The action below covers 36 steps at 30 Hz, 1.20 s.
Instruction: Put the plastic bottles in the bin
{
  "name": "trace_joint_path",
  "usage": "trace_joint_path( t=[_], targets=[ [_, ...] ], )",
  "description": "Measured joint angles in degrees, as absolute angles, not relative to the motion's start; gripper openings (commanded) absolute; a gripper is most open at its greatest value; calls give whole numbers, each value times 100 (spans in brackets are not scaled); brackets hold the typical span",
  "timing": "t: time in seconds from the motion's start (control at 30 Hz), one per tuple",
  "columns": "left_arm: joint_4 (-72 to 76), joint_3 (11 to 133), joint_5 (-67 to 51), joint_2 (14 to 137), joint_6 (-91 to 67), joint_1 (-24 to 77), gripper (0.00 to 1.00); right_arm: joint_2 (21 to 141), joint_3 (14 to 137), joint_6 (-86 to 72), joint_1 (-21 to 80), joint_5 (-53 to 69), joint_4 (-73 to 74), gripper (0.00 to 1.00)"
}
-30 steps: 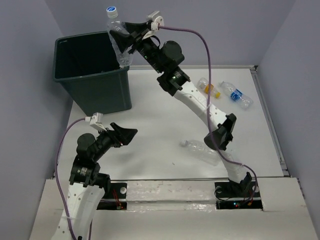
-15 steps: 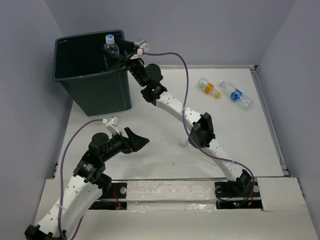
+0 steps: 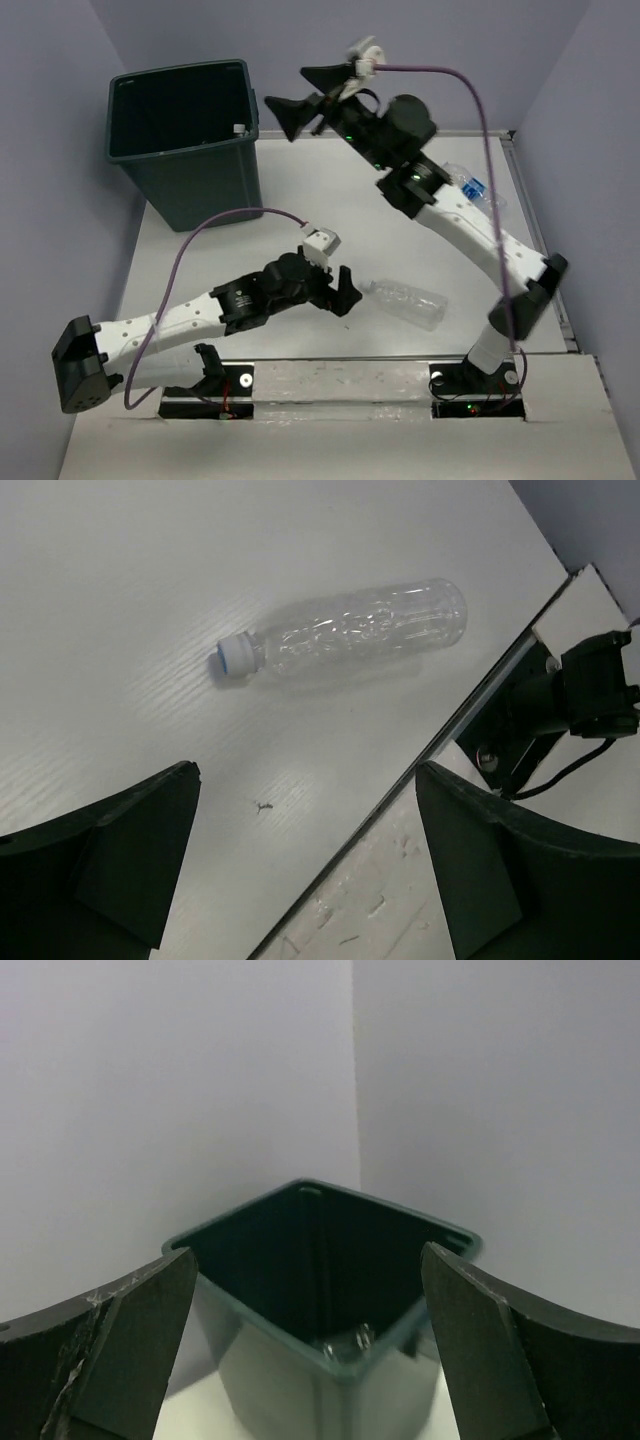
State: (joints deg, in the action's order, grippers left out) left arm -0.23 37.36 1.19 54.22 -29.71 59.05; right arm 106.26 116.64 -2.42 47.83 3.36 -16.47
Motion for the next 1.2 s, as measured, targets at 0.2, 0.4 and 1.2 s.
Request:
trace_joint_path(
  t=[0.2,0.4,1.2],
  targets=[
    [543,4731,672,7192,-1479,6960,99,6849,8318,-1044,3374,377,-993,96],
    [652,5959,458,9063,-276,7019,99,4716,6464,-1546,2899,172,-165,95],
    [-1363,9891,167,12844,1942,7384,49,2851,6359,-1426,2899,-722,1304,92]
  ],
)
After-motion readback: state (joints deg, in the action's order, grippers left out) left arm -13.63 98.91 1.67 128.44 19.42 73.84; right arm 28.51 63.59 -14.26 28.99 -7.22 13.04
